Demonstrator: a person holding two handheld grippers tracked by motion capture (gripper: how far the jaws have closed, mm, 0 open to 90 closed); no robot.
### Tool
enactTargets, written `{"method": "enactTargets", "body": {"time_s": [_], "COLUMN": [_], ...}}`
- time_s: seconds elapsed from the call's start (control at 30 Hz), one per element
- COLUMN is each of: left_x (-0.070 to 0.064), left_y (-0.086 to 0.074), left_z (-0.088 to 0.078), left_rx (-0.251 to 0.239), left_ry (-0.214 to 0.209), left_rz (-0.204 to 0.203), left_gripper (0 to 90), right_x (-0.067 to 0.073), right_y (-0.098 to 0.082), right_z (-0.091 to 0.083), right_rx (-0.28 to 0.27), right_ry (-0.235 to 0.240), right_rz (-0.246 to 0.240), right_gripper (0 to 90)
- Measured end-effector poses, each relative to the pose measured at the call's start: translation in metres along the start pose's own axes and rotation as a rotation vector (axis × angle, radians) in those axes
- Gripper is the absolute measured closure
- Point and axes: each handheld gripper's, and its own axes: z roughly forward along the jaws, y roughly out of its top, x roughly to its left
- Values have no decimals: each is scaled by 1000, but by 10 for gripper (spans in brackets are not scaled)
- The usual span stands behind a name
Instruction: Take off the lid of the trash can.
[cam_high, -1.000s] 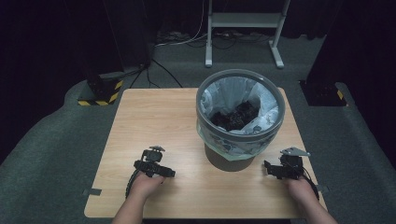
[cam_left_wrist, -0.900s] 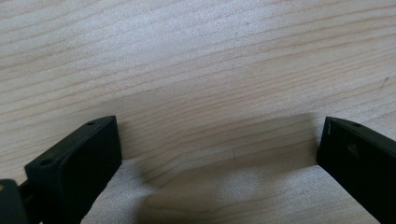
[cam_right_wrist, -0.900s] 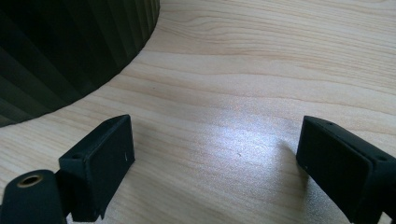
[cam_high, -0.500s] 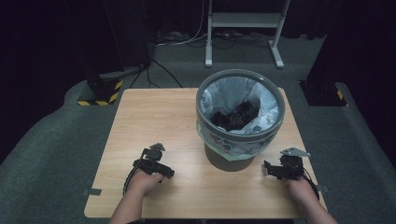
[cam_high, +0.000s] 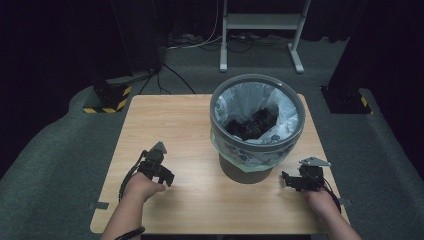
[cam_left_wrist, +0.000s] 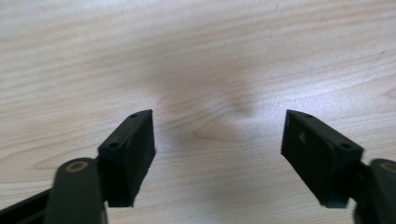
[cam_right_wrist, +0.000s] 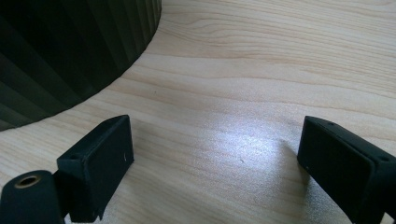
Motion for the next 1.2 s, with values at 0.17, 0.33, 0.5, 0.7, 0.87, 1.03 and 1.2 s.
{"method": "enactTargets", "body": {"time_s": [0.17, 0.33, 0.5, 0.7, 0.87, 1.03, 1.2], "left_x": [0, -3, -8, -10, -16, -21, -26], "left_y": [6, 8, 11, 16, 16, 19, 24], "left_z": [-9, -29, -45, -70, -98, -126, -147], "left_rx": [5, -17, 8, 4, -23, -63, -91], "left_ry": [-29, -42, -49, -35, -32, -32, -66], "left_rz": [-27, -57, -66, -85, -82, -91, -102], "left_gripper": [289, 345, 379, 378, 384, 383, 401], "right_x": [0, 0, 0, 0, 0, 0, 0], "right_y": [0, 0, 0, 0, 0, 0, 1], "right_z": [0, 0, 0, 0, 0, 0, 1], "right_rx": [0, -3, -2, 1, 0, 0, -1], "right_ry": [2, 1, 0, 2, 3, 2, 5], "right_rz": [0, -1, -1, 2, 0, 3, -2], "right_gripper": [103, 103, 103, 102, 103, 104, 102]}}
